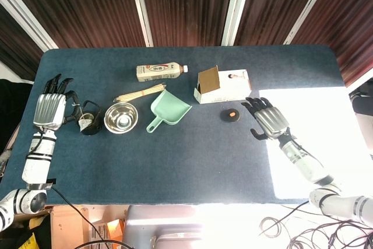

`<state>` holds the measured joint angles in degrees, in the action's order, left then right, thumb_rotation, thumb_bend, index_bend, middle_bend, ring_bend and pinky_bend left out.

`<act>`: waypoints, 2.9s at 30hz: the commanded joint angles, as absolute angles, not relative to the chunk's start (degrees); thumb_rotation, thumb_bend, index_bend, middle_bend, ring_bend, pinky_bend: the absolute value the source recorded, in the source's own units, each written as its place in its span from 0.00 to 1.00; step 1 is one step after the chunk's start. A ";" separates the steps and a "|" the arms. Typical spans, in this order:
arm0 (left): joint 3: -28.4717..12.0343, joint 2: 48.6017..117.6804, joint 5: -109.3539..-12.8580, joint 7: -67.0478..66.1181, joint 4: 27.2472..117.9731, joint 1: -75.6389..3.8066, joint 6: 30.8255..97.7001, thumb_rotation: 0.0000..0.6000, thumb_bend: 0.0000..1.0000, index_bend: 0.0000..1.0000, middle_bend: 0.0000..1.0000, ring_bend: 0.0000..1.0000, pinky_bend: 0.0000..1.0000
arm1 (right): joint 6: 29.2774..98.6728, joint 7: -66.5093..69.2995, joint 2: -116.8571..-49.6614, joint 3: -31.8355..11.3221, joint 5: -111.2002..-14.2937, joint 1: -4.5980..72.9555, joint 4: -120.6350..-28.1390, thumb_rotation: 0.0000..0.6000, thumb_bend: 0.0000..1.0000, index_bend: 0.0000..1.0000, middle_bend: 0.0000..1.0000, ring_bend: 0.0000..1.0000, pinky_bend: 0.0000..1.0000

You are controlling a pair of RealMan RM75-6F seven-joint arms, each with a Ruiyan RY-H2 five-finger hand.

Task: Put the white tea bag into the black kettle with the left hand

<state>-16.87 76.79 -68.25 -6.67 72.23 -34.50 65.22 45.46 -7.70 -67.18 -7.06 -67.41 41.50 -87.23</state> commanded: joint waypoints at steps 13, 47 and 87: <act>-17.47 78.62 -65.11 -6.74 68.28 -36.32 62.05 1.00 0.50 0.69 0.18 0.00 0.12 | 45.07 -6.59 -66.91 -7.00 -67.84 41.36 -86.44 1.00 0.36 0.00 0.00 0.00 0.00; -7.54 78.70 -76.17 6.48 65.64 -29.47 64.81 1.00 0.48 0.69 0.18 0.00 0.12 | 44.92 -6.30 -67.15 -6.75 -68.04 41.18 -86.06 1.00 0.36 0.00 0.00 0.00 0.00; 4.06 70.49 -94.75 6.38 78.76 -5.65 94.68 1.00 0.00 0.00 0.00 0.00 0.10 | 85.28 -0.92 -60.91 4.76 -85.09 10.72 -91.44 1.00 0.36 0.00 0.00 0.00 0.00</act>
